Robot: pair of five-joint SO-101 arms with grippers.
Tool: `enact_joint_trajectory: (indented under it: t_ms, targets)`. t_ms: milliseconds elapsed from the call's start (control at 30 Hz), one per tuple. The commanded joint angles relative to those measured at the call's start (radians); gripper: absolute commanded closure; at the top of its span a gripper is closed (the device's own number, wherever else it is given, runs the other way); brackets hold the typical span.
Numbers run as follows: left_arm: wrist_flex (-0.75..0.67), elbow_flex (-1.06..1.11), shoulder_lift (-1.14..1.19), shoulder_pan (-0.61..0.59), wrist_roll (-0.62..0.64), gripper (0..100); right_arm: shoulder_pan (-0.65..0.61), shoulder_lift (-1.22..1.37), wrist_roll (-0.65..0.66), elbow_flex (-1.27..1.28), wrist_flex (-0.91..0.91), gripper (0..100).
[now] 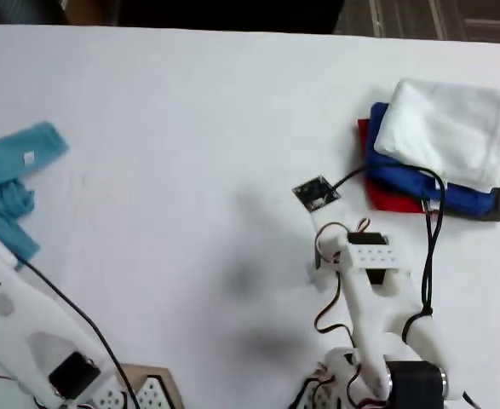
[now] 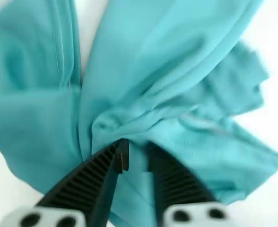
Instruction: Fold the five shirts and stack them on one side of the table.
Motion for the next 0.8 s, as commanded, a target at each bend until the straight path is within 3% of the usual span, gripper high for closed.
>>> enact_joint_trajectory:
  t_ms: [0, 200, 300, 467, 667, 767]
  targets:
    - [0.026, -0.064, -0.081, 0.069, 0.017, 97, -0.007, -0.016, 0.0, 0.005, -0.025, 78.6]
    - [0.028, -0.062, -0.244, 0.218, 0.152, 98, -0.007, -0.016, 0.0, 0.005, -0.025, 78.6]
    - [0.025, -0.035, -0.267, 0.224, 0.14, 97, -0.007, -0.015, 0.0, 0.005, -0.025, 78.6]
    - [0.023, 0.119, -0.264, 0.08, 0.043, 96, -0.007, -0.015, 0.0, 0.005, -0.025, 78.6]
    - [-0.167, 0.329, -0.241, -0.124, -0.089, 73, -0.007, -0.015, 0.002, 0.005, -0.025, 78.6]
    - [-0.255, 0.358, -0.198, -0.17, -0.095, 69, -0.007, -0.015, 0.002, 0.005, -0.025, 78.6]
